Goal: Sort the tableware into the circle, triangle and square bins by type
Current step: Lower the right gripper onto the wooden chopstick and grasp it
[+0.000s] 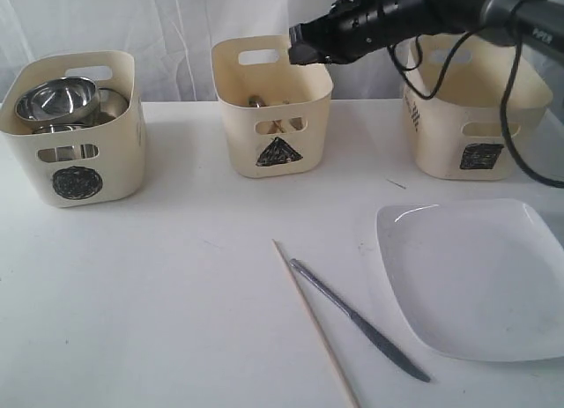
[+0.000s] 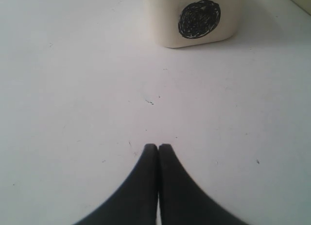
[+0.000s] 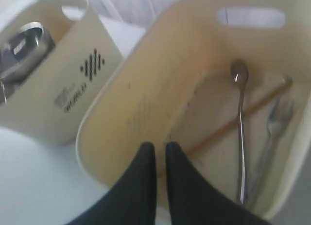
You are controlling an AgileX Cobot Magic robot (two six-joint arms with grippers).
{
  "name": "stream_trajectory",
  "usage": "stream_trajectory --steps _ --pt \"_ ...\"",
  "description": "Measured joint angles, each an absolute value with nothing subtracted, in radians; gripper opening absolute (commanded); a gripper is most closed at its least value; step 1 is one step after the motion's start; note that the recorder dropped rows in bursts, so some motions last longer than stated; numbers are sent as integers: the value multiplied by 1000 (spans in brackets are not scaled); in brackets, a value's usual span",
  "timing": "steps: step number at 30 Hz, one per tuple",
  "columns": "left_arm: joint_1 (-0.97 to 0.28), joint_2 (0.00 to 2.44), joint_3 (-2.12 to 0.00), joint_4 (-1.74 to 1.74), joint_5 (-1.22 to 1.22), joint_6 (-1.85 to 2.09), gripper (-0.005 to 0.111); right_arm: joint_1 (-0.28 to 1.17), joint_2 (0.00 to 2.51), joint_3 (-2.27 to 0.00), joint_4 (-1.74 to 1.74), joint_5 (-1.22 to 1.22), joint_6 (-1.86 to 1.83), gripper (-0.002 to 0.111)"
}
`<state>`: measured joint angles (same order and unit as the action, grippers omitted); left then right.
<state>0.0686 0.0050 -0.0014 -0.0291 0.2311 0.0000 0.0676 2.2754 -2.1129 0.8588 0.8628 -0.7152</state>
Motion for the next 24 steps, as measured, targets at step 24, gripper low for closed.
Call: stream_trajectory --steps 24 --pt "69 5 -1 -29 231 0 1 495 2124 -1607 22 1122 19 1"
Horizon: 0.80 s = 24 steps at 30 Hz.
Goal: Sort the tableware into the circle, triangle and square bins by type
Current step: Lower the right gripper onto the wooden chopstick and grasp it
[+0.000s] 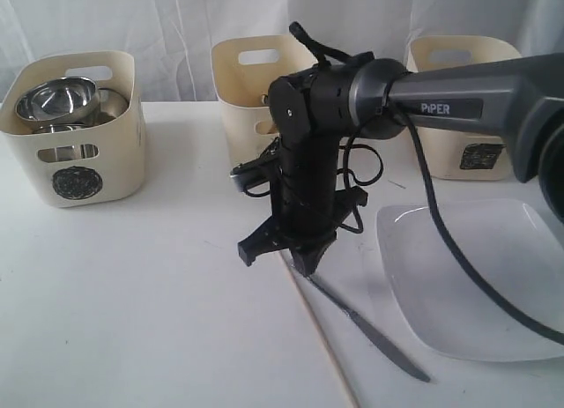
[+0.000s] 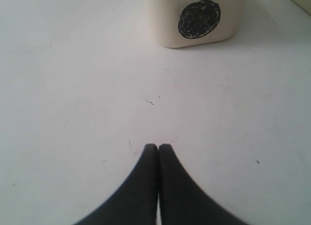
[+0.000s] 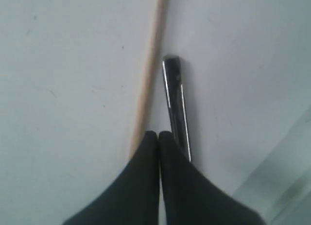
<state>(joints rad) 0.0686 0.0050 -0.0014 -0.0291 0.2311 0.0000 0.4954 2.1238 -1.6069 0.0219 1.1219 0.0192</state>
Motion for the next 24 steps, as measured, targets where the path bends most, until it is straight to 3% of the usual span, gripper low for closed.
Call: stream_trajectory --steps 6,24 --pt "69 5 -1 -29 231 0 1 498 2124 -1605 114 1089 41 26" --pt "69 5 -1 -29 231 0 1 500 2186 -1607 93 1101 44 26"
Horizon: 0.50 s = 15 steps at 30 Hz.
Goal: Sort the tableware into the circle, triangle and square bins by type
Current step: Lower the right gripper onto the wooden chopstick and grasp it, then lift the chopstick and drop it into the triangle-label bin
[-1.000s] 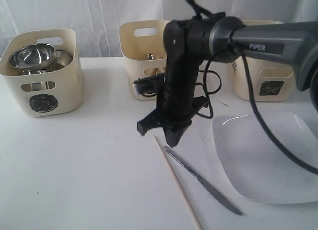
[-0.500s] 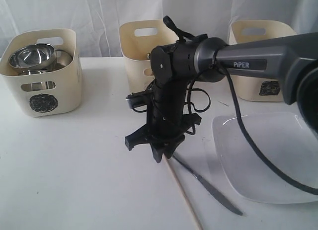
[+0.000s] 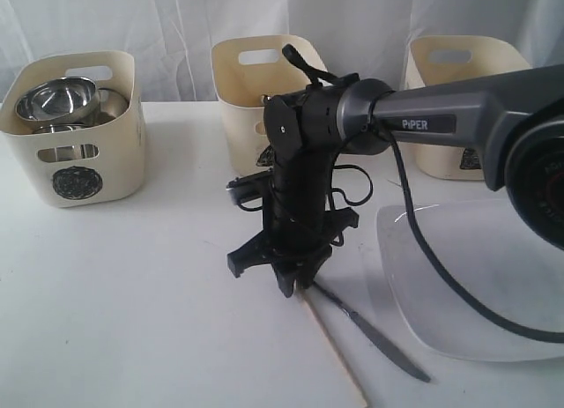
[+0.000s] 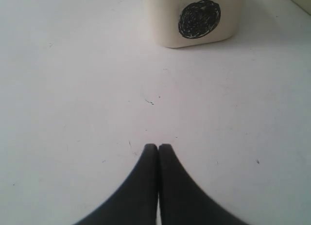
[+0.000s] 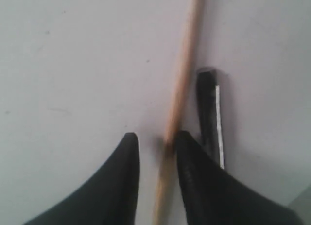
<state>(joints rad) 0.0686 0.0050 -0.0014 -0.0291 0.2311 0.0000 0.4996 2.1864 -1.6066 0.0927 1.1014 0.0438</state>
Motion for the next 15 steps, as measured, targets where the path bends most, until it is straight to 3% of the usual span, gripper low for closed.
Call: stream_trajectory --steps 7,12,15 --pt "69 5 -1 -29 231 0 1 500 2201 -1607 19 1086 44 25" --pt "69 5 -1 -29 231 0 1 500 2210 -1613 10 1092 46 0" --pt "69 5 -1 -29 231 0 1 500 2213 -1617 9 1092 49 0"
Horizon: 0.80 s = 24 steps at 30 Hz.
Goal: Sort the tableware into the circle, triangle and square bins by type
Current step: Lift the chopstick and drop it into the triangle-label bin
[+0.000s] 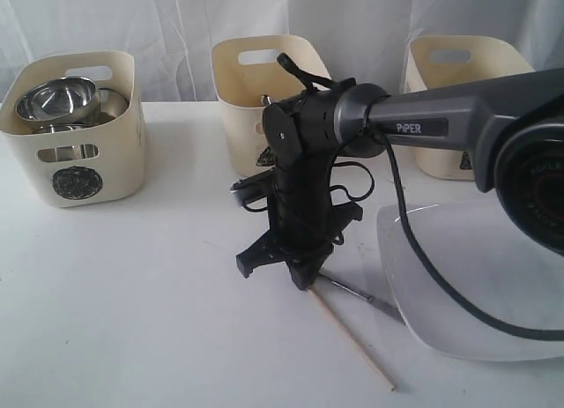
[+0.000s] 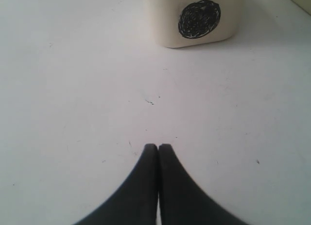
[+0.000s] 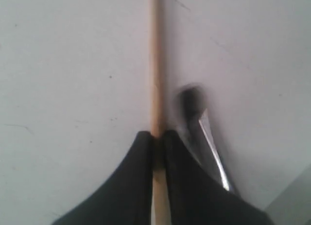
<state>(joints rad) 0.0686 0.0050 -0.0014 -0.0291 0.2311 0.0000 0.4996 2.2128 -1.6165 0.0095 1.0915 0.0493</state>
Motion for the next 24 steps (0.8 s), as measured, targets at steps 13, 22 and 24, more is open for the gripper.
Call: stream_trajectory --steps 13,22,24 --pt "69 5 -1 -29 231 0 1 473 2189 -1774 417 1024 -224 0" --pt "69 5 -1 -29 231 0 1 304 2102 -1907 844 722 -427 0" --pt "69 5 -1 -29 231 0 1 267 2100 -1908 899 683 -459 0"
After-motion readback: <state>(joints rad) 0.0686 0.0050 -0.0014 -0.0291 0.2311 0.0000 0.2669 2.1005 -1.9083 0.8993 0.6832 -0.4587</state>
